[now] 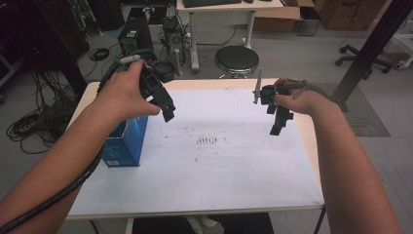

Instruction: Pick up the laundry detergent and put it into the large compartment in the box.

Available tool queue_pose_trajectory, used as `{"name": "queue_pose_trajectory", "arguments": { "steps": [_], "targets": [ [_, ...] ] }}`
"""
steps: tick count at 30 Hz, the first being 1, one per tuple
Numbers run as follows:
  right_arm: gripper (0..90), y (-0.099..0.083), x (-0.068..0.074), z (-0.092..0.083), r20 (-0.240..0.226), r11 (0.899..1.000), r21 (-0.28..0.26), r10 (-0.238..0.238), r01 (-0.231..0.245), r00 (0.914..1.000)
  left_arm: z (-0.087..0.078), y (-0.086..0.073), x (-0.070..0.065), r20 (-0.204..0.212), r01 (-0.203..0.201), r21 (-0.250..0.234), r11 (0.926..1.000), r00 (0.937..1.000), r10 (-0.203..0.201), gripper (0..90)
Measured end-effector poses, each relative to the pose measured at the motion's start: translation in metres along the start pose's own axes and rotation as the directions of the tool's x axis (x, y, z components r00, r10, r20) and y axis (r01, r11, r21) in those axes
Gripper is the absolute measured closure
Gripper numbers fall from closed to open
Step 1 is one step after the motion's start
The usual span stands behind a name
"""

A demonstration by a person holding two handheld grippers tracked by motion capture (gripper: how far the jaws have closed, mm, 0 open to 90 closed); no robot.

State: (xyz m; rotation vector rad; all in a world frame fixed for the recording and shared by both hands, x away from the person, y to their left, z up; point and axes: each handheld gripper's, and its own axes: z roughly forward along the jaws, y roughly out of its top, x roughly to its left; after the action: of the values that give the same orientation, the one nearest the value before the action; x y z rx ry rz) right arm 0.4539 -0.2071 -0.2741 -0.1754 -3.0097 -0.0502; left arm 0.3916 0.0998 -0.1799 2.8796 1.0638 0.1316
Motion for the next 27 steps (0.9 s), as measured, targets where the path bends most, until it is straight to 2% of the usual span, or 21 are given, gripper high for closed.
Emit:
{"name": "queue_pose_trajectory", "arguments": {
  "steps": [2,5,7,8,9,10,11,13,14,17,19,21,23,24,25,27],
  "targets": [
    [4.0,0.0,0.001,0.0,0.001,1.0,0.002,-0.005,0.005,1.0,0.001,0.005,-0.007,0.004,-0.042,0.008,0.9991,0.9991,0.042,0.2],
    [4.0,-0.001,0.001,0.0,0.001,1.0,0.005,-0.007,0.007,1.0,0.002,0.009,-0.012,0.009,-0.056,0.012,0.9984,0.9984,0.056,0.2],
    [4.0,-0.001,0.002,0.001,0.002,1.0,0.005,-0.007,0.007,1.0,0.002,0.013,-0.018,0.028,-0.092,0.008,0.9957,0.9954,0.092,0.2],
    [4.0,-0.001,0.002,0.001,0.002,1.0,0.005,-0.007,0.007,1.0,0.002,0.013,-0.018,0.028,-0.092,0.008,0.9957,0.9954,0.092,0.2],
    [4.0,-0.002,0.002,0.001,-0.001,1.0,0.003,-0.009,0.009,1.0,0.002,0.016,-0.023,0.03,-0.131,0.016,0.9912,0.9909,0.131,0.2],
    [4.0,-0.002,0.002,0.001,-0.001,1.0,0.003,-0.009,0.009,1.0,0.002,0.016,-0.023,0.03,-0.131,0.016,0.9912,0.9909,0.131,0.2],
    [4.0,-0.003,0.002,0.002,-0.003,1.0,0.004,-0.009,0.009,1.0,0.002,0.019,-0.027,0.027,-0.174,0.018,0.9845,0.9844,0.174,0.2],
    [4.0,-0.003,0.001,0.003,-0.003,1.0,0.004,-0.01,0.01,0.9999,0.003,0.022,-0.03,0.022,-0.212,0.03,0.9768,0.9771,0.212,0.2],
    [4.0,-0.003,0.001,0.003,-0.003,1.0,0.004,-0.01,0.01,0.9999,0.003,0.022,-0.03,0.022,-0.212,0.03,0.9768,0.9771,0.212,0.2],
    [4.0,-0.004,0.001,0.004,-0.004,1.0,0.001,-0.01,0.01,0.9999,0.004,0.025,-0.034,0.012,-0.266,0.046,0.9628,0.9638,0.266,0.2],
    [4.0,-0.004,0.001,0.004,-0.005,1.0,0.005,-0.012,0.012,0.9999,0.006,0.027,-0.035,0.029,-0.298,0.044,0.9535,0.9544,0.297,0.2],
    [4.0,-0.004,0.001,0.005,-0.005,1.0,0.004,-0.012,0.012,0.9999,0.008,0.028,-0.035,0.04,-0.335,0.029,0.9417,0.9417,0.334,0.2],
    [4.0,-0.004,0.001,0.005,-0.004,1.0,0.005,-0.017,0.017,0.9998,0.009,0.028,-0.035,0.059,-0.347,0.033,0.9374,0.9369,0.345,0.2],
    [4.0,-0.004,0.001,0.005,-0.003,1.0,0.004,-0.019,0.019,0.9998,0.011,0.029,-0.036,0.056,-0.361,0.03,0.9321,0.9317,0.359,0.2],
    [4.0,-0.004,0.002,0.005,-0.005,1.0,0.005,-0.018,0.018,0.9998,0.012,0.029,-0.035,0.067,-0.359,0.029,0.9329,0.9319,0.356,0.2],
    [4.0,-0.003,0.002,0.006,-0.006,1.0,0.005,-0.021,0.021,0.9998,0.014,0.029,-0.035,0.076,-0.369,0.025,0.929,0.9273,0.366,0.2]
  ]
}}
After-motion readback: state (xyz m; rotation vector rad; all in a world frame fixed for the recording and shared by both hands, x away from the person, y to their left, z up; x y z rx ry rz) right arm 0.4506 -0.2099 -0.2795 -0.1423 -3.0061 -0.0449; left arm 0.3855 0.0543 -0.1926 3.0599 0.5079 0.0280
